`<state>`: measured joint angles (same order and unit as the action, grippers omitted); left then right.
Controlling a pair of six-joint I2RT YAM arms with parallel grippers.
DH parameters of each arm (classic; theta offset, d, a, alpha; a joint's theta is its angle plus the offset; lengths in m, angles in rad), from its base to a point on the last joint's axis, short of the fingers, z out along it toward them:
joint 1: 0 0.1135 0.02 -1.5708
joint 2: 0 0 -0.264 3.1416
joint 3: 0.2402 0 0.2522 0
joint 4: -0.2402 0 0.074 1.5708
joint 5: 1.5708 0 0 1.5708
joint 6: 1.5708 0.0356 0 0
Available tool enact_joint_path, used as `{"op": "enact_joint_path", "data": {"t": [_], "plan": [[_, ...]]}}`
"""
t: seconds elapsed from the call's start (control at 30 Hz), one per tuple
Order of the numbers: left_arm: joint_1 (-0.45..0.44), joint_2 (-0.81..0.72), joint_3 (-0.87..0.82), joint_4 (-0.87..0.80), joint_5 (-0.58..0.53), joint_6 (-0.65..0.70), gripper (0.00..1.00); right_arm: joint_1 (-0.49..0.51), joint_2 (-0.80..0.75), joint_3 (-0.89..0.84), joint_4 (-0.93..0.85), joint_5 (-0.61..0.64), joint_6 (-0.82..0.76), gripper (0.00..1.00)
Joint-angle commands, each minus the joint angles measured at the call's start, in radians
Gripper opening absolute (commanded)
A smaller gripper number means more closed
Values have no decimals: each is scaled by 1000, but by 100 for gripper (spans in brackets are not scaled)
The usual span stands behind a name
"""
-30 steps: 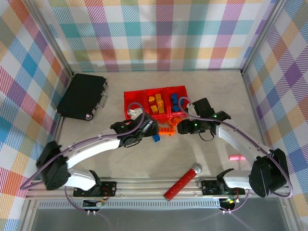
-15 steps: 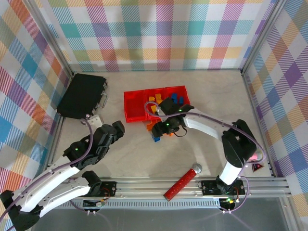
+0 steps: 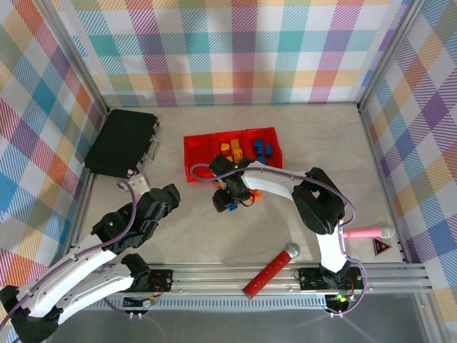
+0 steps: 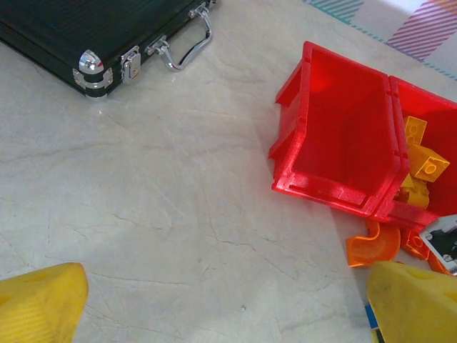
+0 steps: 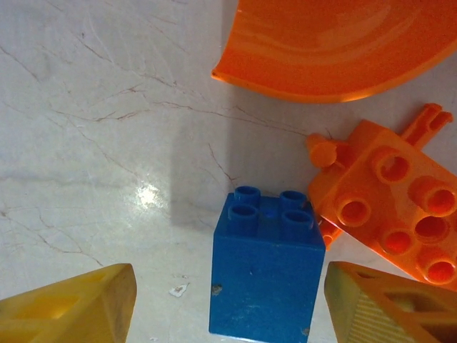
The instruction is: Sort the legos into containers by color
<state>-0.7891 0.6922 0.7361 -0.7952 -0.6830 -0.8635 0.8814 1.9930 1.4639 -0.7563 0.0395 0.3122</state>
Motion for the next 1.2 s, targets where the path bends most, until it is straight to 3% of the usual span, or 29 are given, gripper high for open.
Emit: {"op": "enact_joint_path", "data": {"t": [0.0, 0.23, 0.4, 0.57, 0.8, 0.9, 1.17], "plan": [[7, -15, -17, -28, -31, 8, 100, 5, 32, 43, -58, 38, 27, 71], [6, -40, -30, -39, -37, 1, 100, 13, 85, 87, -88, 57, 20, 63], [6, -53, -37, -48, -42, -3, 100, 18, 82, 98, -99, 67, 13, 51], [6, -59, -40, -50, -45, -3, 100, 18, 38, 108, -124, 86, -5, 35], [6, -60, -37, -52, -43, -4, 100, 6, -68, 140, -157, 120, -54, 28], [6, -59, -37, -49, -37, 1, 100, -42, -111, 163, -170, 167, -98, 28], [7, -1, -45, 2, 45, 26, 100, -292, -97, 265, -135, 165, -217, 27]]}}
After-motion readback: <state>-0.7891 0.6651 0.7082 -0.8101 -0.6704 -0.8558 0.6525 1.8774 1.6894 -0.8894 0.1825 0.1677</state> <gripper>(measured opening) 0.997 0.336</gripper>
